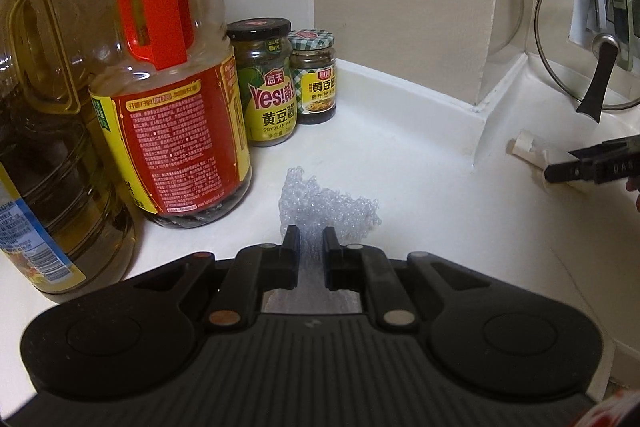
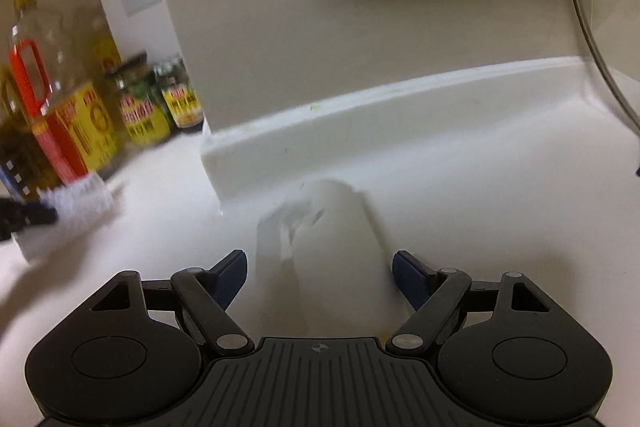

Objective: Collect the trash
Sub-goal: 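Grasp the bubble wrap with the left gripper while the right grasps the paper towel roll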

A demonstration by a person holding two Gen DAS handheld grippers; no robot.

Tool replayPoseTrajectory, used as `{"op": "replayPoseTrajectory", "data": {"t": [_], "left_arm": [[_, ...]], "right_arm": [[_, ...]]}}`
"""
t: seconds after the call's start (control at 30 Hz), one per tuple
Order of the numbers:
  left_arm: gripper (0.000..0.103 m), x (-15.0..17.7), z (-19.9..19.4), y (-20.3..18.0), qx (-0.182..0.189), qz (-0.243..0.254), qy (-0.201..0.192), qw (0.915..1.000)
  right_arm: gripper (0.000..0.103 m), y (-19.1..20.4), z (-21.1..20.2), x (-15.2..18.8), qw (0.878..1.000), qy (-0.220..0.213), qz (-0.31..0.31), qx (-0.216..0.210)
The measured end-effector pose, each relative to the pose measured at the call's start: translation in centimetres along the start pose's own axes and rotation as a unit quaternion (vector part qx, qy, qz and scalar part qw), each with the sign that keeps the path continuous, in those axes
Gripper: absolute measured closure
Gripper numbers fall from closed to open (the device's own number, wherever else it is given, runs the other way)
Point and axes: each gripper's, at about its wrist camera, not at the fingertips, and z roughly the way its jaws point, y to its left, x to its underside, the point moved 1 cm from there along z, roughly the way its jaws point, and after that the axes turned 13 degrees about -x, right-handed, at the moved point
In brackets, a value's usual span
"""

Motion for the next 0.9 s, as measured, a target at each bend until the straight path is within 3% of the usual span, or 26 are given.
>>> {"op": "replayPoseTrajectory", "data": {"t": [0.1,0.17,0.47,0.9], "left_arm": [[0.093,-0.1,0.0,-0.3,0.004,0.0,-0.001,1.0],[0.093,-0.3,0.1,-0.6,0.007,0.003,-0.001,1.0],[0.093,-0.3,-0.9,-1.7,0.01,0.008,-0.002,0.9999],[0.093,0.2,-6.2,-4.4,0.007,0.009,-0.021,0.9997]], "right_arm": [[0.049,0.7,0.2,0.2,1.0,0.0,-0.014,0.025],[0.053,0.6,0.2,0.1,0.999,0.002,-0.01,0.032],[0.055,1.3,-2.1,1.1,0.998,-0.022,0.0,0.053],[0.055,5.8,-9.7,3.3,0.998,-0.068,-0.005,-0.002]]}}
